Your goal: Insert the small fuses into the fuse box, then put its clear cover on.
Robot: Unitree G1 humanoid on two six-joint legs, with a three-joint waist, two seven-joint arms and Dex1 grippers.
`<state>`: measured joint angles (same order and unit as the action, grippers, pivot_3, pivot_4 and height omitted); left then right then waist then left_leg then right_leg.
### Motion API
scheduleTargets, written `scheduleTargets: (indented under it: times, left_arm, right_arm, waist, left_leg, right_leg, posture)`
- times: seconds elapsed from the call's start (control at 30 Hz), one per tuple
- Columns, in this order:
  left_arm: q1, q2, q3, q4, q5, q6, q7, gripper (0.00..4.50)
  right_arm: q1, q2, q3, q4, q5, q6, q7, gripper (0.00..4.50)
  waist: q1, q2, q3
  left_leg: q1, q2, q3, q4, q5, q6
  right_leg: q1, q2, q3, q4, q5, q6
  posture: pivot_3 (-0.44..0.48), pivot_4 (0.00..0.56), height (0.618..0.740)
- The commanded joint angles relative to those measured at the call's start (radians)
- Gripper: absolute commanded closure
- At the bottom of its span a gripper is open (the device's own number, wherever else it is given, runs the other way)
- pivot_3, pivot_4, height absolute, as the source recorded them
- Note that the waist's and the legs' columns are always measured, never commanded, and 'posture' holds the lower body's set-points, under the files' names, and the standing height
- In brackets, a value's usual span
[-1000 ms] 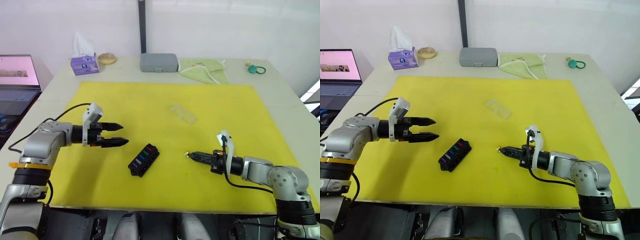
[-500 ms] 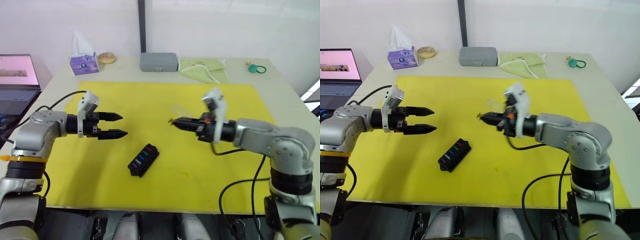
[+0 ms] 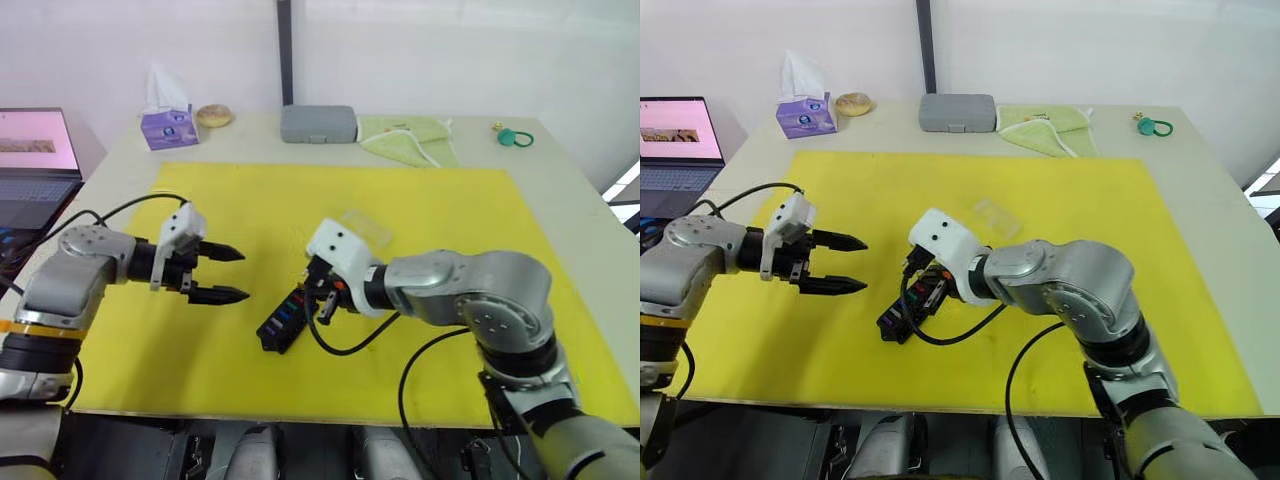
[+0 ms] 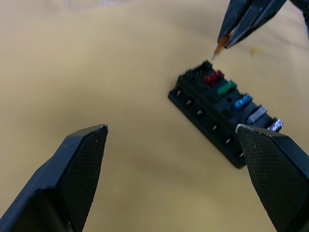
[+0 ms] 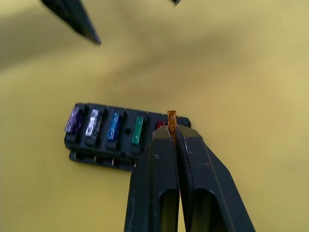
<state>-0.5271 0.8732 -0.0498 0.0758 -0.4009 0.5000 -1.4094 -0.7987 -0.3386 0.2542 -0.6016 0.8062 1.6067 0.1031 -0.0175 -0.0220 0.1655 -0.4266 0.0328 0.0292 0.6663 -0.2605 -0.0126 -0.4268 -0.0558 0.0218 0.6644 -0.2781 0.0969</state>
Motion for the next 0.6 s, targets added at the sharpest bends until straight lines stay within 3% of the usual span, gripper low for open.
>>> scheduleTargets:
  times: [0.03, 0.2, 0.6]
  left_arm:
    - [0.000, 0.013, 0.018, -0.024, 0.002, -0.013, 0.013, 0.00]
    - [0.003, 0.008, 0.014, -0.020, 0.001, -0.015, 0.024, 0.00]
    - [-0.013, -0.001, 0.004, -0.001, 0.001, -0.014, 0.022, 0.00]
  right_arm:
    - [0.022, 0.042, -0.047, -0.011, 0.008, 0.008, -0.070, 4.49]
    - [0.057, 0.094, -0.072, -0.008, 0.034, 0.008, -0.154, 4.49]
    - [0.084, 0.074, -0.082, 0.017, 0.176, 0.008, -0.256, 4.49]
  waist:
    - [0.000, 0.000, 0.000]
    - [-0.001, 0.000, 0.000]
    - [-0.003, 0.000, 0.000]
  left_leg:
    - [0.000, 0.000, 0.000, 0.000, 0.000, 0.000]
    - [0.000, 0.000, 0.000, 0.000, 0.000, 0.000]
    - [0.000, 0.000, 0.000, 0.000, 0.000, 0.000]
  right_leg:
    - [0.000, 0.000, 0.000, 0.000, 0.000, 0.000]
    - [0.000, 0.000, 0.000, 0.000, 0.000, 0.000]
    - [0.000, 0.000, 0.000, 0.000, 0.000, 0.000]
  posture:
    - [0.000, 0.150, 0.737]
    - [0.000, 0.150, 0.737]
    - [0.000, 0.150, 0.737]
